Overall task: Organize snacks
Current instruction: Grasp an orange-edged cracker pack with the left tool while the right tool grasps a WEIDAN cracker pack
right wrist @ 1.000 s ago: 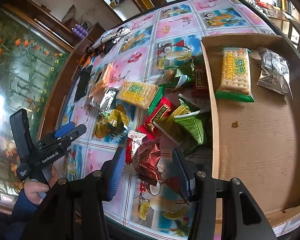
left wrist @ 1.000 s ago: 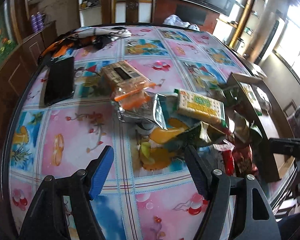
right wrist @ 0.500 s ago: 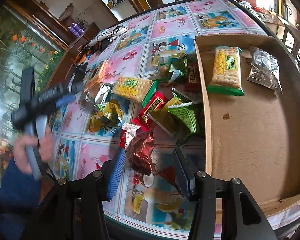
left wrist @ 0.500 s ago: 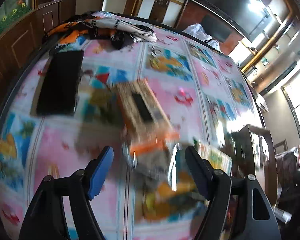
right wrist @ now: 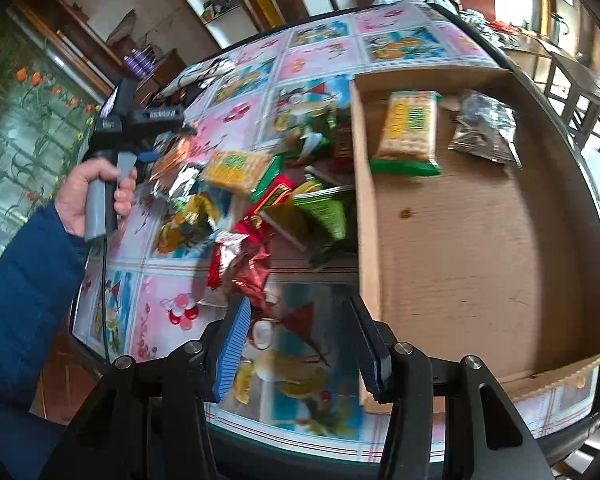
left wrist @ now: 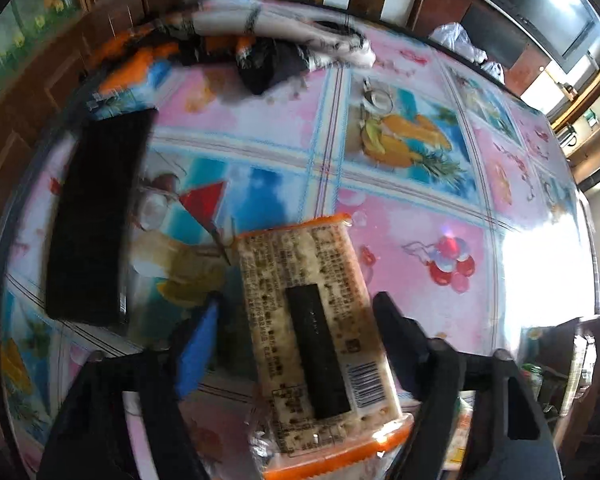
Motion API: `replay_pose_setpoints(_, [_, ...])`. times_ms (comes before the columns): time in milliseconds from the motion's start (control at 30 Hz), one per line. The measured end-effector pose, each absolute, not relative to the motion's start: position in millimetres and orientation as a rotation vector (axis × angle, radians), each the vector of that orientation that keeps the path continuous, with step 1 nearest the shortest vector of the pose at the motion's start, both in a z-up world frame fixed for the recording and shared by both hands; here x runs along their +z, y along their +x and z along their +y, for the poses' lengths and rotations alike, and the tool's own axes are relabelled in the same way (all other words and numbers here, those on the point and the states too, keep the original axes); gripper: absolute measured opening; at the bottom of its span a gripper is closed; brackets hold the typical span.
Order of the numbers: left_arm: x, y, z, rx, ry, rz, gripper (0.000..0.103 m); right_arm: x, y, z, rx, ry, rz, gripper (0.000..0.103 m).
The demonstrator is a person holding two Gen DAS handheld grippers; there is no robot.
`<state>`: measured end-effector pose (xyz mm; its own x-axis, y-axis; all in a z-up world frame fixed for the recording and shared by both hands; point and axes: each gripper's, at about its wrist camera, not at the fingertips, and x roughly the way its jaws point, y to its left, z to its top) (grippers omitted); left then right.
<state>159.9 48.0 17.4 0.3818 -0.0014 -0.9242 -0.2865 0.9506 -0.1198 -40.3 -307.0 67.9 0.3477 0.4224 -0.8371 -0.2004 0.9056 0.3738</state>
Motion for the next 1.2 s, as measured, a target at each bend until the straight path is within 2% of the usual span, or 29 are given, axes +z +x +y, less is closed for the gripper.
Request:
replay_pose_setpoints(33, [17.5,157.1,45.9,0.191,-0.249,1.163,0.056,68.1,-39.9,-309.4,0.403,0.226,1.147,0.053])
replay_pose_setpoints(100, [17.5,150.4,44.9,0.187,-0.210,1.154,0.052,68.2,-37.7,-312.5,0.403,0.235,1.144,0.053])
replay_pose_setpoints(233, [17.0,120.3,53.3,0.173,-0.174,1.132,0.052,68.4,-31.2,-306.6,0.427,0.240,1.144,0.053])
replay_pose_setpoints(533, [19.1,24.7,91.7,0.140,-0.277,1.114,0.052,76.8,0.2,-273.3,0.557,0.180,1.131,0.054])
replay_pose_setpoints(667, [19.9,-22.2,86.2,0.161,-0.257,1.120,0.052,87.4,32.0,-243.2,0.635,0.068,1.088,0.061])
replay_pose_setpoints(700, [20.4,-30.4,83.9,0.164,-0.255,1.120,0.052,87.9,41.4,-234.2,0.653,0.030,1.075,0.064])
replay_pose_setpoints(733, [20.4,-38.3,79.4,0.158,-0.252,1.122,0.052,85.5,51.8,-224.4,0.674,-0.014,1.074,0.072])
replay_pose_setpoints(767, [20.4,-46.2,71.5,0.150,-0.236,1.125,0.052,82.5,59.7,-217.3,0.679,-0.048,1.074,0.073])
replay_pose_setpoints(933, [18.5,-66.2,46.1,0.143,-0.174,1.127,0.052,55.0,100.1,-181.2,0.708,-0.203,1.100,0.073])
replay_pose_setpoints(1200, [16.1,-69.7,37.9,0.163,-0.131,1.118,0.053,23.9,112.8,-146.1,0.774,-0.381,1.152,0.073])
